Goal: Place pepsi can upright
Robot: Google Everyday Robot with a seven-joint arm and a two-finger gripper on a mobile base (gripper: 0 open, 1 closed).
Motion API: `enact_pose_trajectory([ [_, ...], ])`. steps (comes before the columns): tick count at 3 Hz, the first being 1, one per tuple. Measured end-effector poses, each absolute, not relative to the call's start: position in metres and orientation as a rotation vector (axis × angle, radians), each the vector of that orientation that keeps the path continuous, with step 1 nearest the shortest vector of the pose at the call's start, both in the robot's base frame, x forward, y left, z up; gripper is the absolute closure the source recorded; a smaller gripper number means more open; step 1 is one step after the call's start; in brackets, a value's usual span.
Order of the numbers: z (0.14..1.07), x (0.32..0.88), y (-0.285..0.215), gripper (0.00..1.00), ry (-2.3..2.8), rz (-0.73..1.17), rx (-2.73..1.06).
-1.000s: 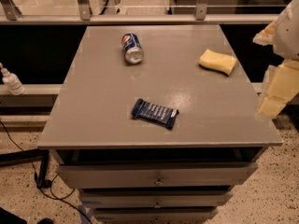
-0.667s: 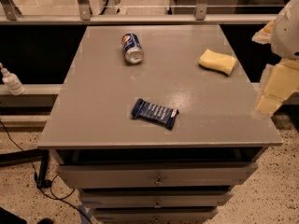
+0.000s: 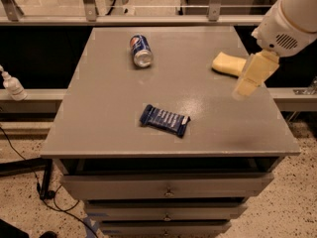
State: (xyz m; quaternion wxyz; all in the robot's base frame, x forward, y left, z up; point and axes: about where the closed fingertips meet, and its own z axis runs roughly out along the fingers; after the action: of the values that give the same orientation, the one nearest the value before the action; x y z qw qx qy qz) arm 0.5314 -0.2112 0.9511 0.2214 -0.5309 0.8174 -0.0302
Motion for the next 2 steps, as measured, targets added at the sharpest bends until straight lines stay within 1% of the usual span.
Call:
enact_pose_trajectory([
  [2, 0.936, 0.623, -0.211, 0.00, 2.396, -0.087, -1.078],
])
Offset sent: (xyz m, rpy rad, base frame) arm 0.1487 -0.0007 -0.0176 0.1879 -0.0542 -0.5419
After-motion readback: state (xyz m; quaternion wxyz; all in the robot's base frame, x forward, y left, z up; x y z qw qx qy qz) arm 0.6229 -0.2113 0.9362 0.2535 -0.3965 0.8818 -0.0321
